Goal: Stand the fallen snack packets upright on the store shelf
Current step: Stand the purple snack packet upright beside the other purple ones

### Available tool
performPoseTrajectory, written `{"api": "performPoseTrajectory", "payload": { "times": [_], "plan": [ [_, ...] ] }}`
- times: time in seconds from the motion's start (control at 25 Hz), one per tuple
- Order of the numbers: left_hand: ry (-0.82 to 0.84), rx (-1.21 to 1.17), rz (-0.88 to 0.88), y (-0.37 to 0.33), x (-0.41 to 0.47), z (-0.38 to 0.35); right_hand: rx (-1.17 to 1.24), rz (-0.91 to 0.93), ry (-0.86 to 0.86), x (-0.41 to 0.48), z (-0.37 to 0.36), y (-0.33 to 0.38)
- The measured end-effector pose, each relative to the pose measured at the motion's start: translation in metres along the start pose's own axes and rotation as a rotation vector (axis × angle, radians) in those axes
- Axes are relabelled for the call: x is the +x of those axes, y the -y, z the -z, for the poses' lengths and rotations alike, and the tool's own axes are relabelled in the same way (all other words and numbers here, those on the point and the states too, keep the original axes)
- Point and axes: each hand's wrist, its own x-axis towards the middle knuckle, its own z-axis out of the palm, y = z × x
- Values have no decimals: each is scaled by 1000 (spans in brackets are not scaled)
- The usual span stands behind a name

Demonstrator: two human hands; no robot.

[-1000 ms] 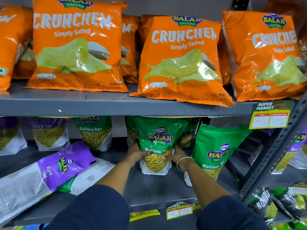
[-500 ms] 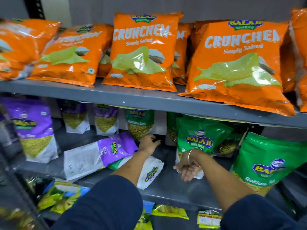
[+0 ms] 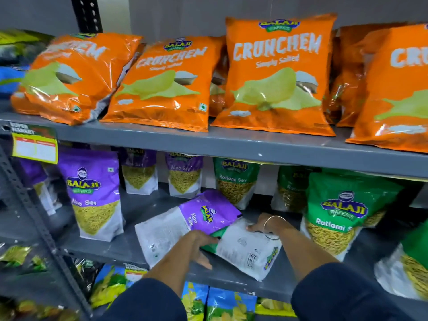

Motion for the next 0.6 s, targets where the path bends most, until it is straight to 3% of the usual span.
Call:
{"api": "performPoseTrajectory", "payload": {
  "times": [0.2, 0.48, 0.6],
  "plan": [
    [101, -147, 17, -10, 18, -8, -41, -6, 81, 7, 0, 16],
    [43, -261, -59, -12, 10, -8, 13, 21, 8, 2, 7, 9],
    [104, -282, -142, -24, 1, -14, 77, 35, -21, -11, 20, 1]
  ]
}}
